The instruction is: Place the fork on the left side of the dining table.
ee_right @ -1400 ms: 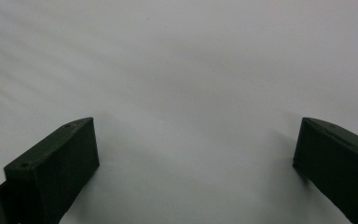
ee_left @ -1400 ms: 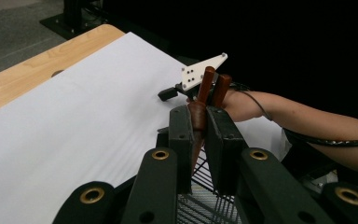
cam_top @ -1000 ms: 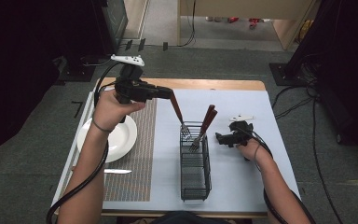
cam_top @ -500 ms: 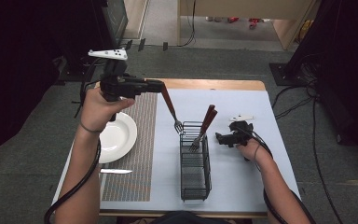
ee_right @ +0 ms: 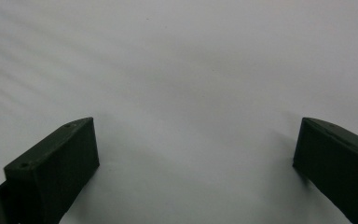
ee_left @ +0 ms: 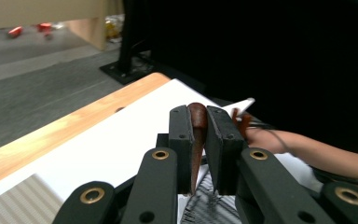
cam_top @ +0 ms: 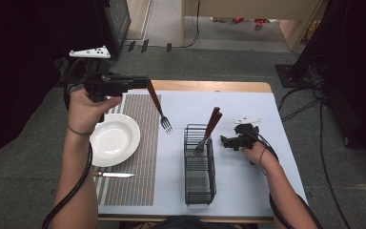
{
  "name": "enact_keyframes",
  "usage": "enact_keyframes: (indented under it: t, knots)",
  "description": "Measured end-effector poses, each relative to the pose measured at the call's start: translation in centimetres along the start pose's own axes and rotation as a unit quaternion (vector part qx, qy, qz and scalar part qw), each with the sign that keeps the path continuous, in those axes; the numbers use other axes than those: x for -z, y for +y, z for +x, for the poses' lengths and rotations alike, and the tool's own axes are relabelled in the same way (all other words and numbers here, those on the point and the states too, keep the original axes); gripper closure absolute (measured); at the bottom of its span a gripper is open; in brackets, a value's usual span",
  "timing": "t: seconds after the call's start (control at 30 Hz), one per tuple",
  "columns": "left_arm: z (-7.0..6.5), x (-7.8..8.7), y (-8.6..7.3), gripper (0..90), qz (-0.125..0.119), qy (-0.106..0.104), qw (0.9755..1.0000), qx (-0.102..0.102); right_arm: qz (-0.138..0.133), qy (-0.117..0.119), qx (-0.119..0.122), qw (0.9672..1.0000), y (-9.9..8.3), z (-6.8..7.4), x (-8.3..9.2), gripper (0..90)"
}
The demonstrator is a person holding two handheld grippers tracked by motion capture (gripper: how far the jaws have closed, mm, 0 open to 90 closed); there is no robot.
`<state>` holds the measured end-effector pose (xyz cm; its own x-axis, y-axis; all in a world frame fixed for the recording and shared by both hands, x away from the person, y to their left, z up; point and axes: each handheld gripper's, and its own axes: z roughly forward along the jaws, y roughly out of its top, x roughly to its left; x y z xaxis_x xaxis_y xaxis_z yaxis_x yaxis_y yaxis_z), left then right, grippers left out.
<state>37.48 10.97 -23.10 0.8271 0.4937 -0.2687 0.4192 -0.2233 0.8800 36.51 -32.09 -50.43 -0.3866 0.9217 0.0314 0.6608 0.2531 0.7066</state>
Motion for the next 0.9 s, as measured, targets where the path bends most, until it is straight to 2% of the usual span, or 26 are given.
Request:
enact_keyframes:
  t: [0.17,0.33,0.53,0.67,0.83,0.9]
  knots:
    - [1.5,0.1,-0.5,82.4,0.003,0.029,0.9995,0.014,0.0,0.0,-0.001,1.0,0.0,0.0,0.0,0.0]
    - [2.9,-0.2,-1.1,82.4,0.008,0.038,0.9987,0.032,-0.001,0.0,0.0,1.0,0.0,0.0,0.0,0.0]
    - [4.4,-0.9,-1.7,82.4,0.022,0.051,0.9976,0.041,-0.001,0.0,0.0,1.0,0.0,0.0,0.0,0.0]
    - [5.9,-1.3,-2.2,82.4,0.026,0.062,0.9962,0.055,-0.001,0.0,0.0,1.0,0.0,0.0,0.0,0.0]
    - [7.5,-1.8,-2.5,82.4,0.039,0.098,0.9928,0.057,-0.002,0.001,-0.001,1.0,0.0,0.0,0.0,0.0]
    - [8.3,-1.8,-2.7,82.4,0.035,0.098,0.9925,0.064,-0.001,0.001,-0.001,1.0,0.0,0.0,0.0,0.0]
